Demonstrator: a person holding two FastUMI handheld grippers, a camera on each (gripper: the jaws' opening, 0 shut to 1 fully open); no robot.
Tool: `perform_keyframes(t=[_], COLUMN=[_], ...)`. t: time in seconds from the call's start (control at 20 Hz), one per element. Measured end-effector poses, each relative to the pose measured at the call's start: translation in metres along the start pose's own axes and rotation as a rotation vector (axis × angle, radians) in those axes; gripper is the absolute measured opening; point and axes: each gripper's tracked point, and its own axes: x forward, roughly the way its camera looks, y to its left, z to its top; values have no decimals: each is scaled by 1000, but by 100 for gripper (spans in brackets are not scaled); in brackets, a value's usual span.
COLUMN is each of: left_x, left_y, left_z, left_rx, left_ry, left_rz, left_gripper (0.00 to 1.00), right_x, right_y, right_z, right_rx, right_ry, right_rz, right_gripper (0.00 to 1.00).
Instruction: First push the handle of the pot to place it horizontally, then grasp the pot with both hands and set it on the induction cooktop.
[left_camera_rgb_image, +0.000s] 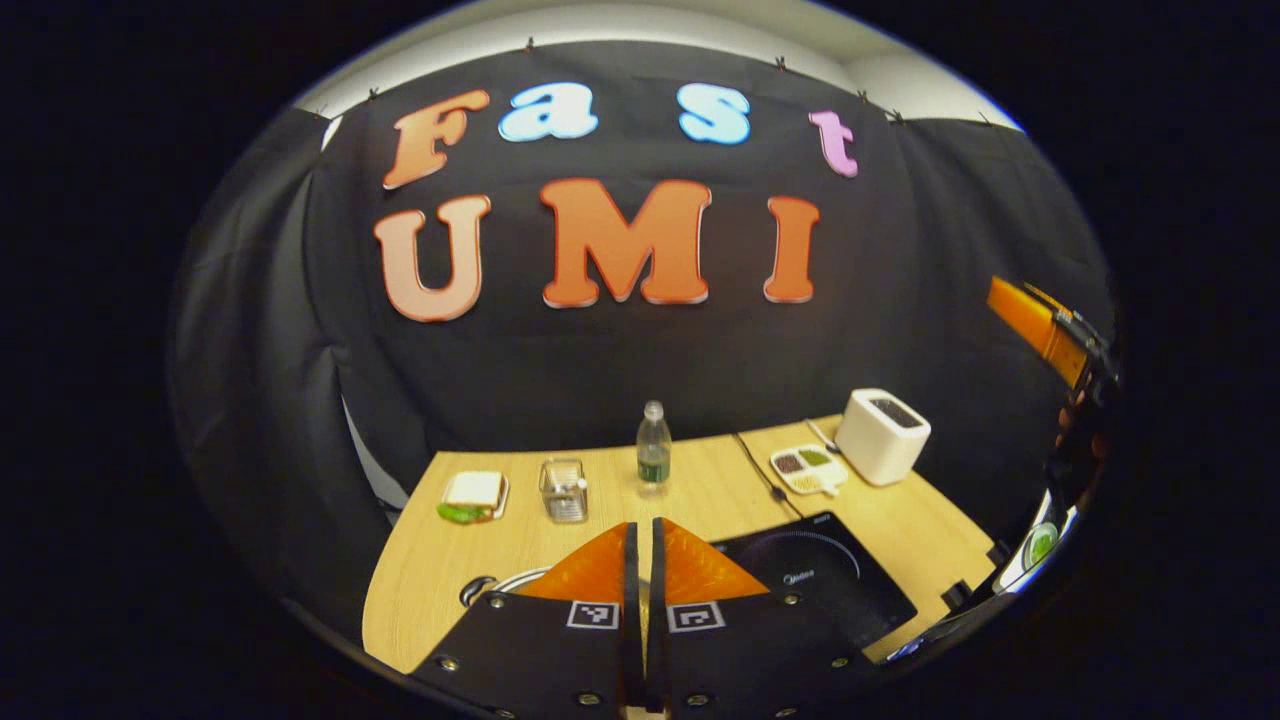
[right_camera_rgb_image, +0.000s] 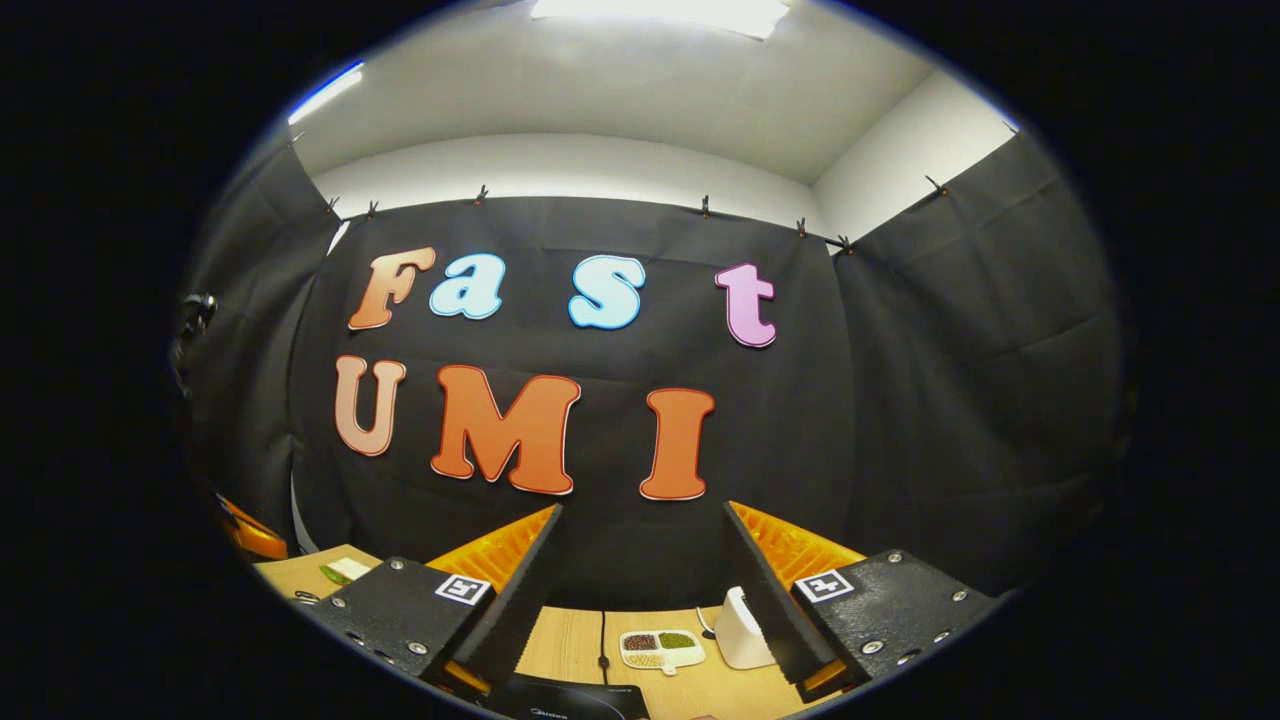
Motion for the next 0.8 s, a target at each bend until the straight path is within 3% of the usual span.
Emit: perform_keyframes(t=[0.35, 0.8], left_x=[7, -5], left_y=[-20, -34], left_z=[-146, -246], left_rx=[-72, -31], left_ry=[510, 835], left_rz=[-107, -187], left_gripper=[3, 5], right_x=[-4, -9], right_y=[0, -5], right_z=[-22, -40], right_rx=[-16, -34], right_ry=[58, 115], right_rz=[-13, -43], right_gripper=[95, 95])
